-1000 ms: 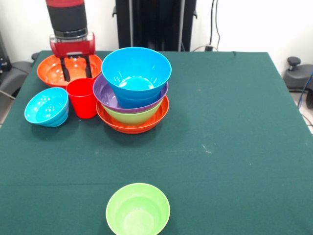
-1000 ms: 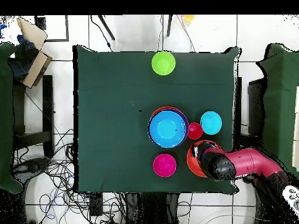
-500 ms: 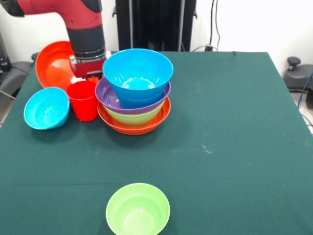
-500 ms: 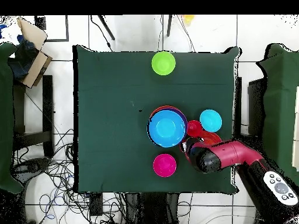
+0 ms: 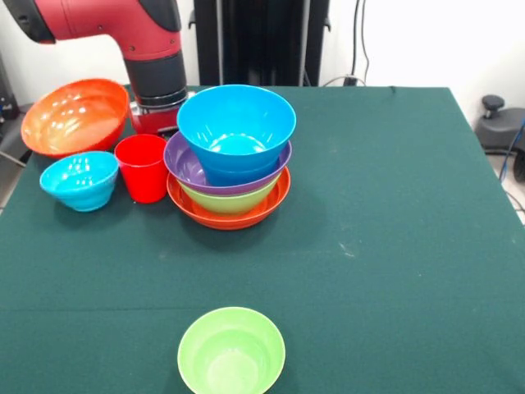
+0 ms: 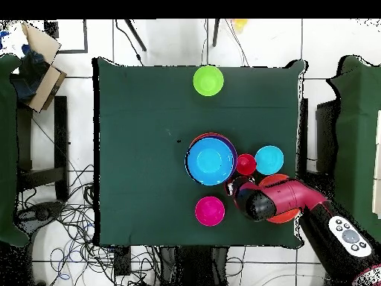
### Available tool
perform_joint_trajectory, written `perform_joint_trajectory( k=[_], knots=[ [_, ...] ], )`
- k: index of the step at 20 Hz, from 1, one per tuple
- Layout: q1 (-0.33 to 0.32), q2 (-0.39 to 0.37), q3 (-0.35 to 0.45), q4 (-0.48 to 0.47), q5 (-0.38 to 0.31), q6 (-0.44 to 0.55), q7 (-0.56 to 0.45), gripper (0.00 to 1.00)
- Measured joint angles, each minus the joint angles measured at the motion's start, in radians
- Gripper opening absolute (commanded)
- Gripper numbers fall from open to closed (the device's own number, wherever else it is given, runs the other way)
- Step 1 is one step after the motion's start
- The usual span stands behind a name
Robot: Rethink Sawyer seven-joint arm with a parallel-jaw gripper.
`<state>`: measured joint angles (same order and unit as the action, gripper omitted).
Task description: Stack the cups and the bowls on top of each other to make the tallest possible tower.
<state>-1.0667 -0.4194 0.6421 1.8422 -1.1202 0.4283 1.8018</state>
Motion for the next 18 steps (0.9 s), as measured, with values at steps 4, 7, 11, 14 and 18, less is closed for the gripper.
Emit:
perform_joint_trajectory(
  k=[4,7,11,14,18],
  knots=[
    [0.005,-0.01,-0.01,0.001,0.0,-0.004,0.0,0.0],
    [0.005,-0.026,-0.013,0.004,0.0,-0.003,0.0,0.0],
    [0.003,-0.069,-0.014,0.015,0.013,-0.004,0.0,1.0],
    [-0.004,-0.093,-0.014,0.025,0.029,-0.004,0.0,1.0],
    [-0.022,-0.132,-0.014,0.048,0.061,-0.004,0.0,1.0]
  ],
)
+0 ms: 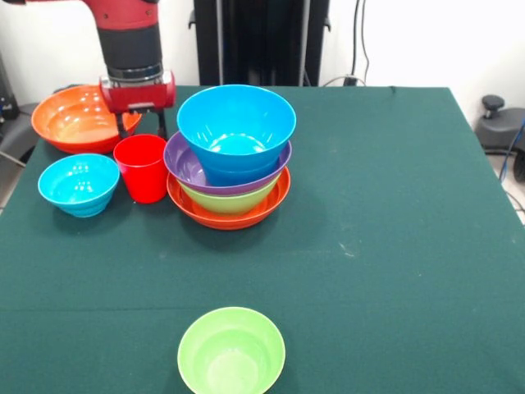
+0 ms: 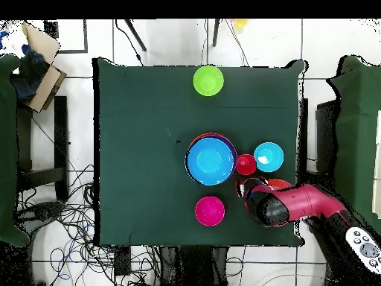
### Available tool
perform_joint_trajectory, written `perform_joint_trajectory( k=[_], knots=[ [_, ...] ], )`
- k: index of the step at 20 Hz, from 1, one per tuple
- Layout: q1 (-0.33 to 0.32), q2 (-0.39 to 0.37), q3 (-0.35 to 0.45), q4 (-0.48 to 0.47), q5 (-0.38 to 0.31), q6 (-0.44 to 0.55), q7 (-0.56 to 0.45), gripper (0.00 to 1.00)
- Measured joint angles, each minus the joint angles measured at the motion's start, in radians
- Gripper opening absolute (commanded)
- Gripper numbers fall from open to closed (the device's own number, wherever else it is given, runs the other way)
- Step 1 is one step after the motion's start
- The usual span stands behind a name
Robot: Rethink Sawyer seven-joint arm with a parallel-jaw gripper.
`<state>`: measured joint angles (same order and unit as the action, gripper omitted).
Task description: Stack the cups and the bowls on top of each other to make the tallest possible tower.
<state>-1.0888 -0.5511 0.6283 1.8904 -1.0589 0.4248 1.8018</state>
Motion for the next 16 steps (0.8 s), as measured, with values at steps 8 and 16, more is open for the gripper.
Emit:
perform_joint_trajectory(
  k=[8,16],
  knots=[
    [-0.045,-0.07,0.008,0.051,0.059,0.0,0.0,1.0],
    [-0.106,-0.119,0.046,0.095,0.113,0.0,0.0,1.0]
  ],
)
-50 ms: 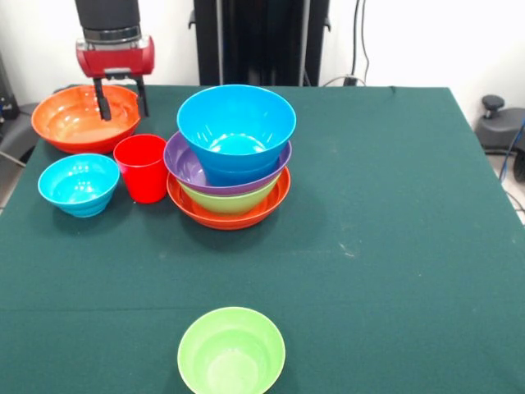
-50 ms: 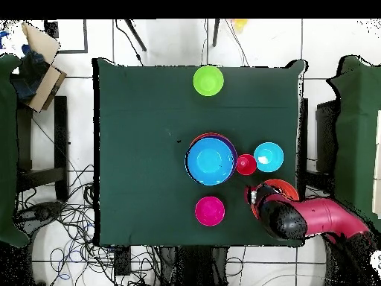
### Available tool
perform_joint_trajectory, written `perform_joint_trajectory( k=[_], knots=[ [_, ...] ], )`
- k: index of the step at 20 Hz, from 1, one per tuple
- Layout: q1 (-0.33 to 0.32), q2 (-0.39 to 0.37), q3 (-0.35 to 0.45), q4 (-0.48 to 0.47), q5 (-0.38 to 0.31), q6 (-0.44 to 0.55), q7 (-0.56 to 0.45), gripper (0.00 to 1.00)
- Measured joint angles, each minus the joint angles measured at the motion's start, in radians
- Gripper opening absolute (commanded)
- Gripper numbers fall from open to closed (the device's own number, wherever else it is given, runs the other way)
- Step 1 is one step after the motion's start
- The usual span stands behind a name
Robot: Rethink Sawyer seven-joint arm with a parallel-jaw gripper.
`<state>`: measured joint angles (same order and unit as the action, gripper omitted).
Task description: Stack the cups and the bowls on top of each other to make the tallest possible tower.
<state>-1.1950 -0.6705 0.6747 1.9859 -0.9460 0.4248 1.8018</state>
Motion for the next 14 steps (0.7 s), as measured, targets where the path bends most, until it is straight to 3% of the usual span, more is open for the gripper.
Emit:
perform_joint_trajectory(
  k=[8,14],
  knots=[
    [-0.049,-0.006,0.024,0.015,0.001,0.0,0.0,1.0],
    [-0.049,0.074,0.019,0.001,-0.062,0.0,0.0,1.0]
  ],
)
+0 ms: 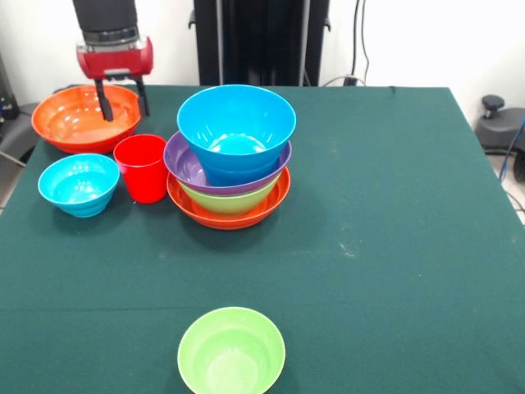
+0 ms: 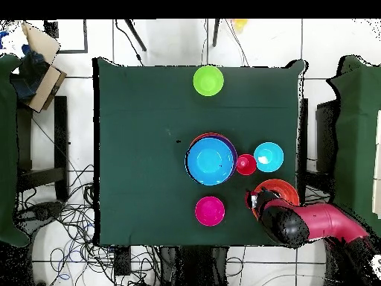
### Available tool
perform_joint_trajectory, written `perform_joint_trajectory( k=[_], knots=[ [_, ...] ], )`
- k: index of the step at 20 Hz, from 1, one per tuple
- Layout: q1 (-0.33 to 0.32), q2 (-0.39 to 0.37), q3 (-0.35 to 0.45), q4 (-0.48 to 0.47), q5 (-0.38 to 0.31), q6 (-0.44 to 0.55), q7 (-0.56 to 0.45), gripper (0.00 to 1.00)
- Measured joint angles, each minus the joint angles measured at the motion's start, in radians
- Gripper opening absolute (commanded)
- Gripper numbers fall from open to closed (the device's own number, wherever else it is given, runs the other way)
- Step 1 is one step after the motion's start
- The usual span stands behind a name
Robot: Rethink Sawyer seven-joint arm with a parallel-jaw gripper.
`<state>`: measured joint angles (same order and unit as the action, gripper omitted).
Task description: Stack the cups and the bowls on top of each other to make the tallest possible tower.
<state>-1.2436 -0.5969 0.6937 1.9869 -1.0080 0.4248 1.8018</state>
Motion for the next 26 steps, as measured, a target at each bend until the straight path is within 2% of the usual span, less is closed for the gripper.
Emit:
perform_joint_trajectory(
  k=[4,5,6,10,15,24,25,26],
  knots=[
    [-0.003,0.075,-0.007,-0.021,-0.063,-0.002,0.0,1.0],
    [-0.007,0.118,-0.01,-0.035,-0.096,-0.009,0.0,1.0],
    [-0.013,0.172,-0.016,-0.053,-0.139,-0.026,0.0,0.0],
    [-0.022,0.2,-0.016,-0.06,-0.156,-0.045,0.0,0.0],
    [-0.027,0.202,-0.02,-0.059,-0.159,-0.081,0.0,0.0],
    [-0.003,0.191,-0.026,-0.059,-0.16,-0.081,0.0,0.0],
    [0.002,0.189,-0.027,-0.059,-0.16,-0.081,0.0,1.0],
    [0.007,0.186,-0.027,-0.059,-0.16,-0.081,0.0,1.0]
  ],
)
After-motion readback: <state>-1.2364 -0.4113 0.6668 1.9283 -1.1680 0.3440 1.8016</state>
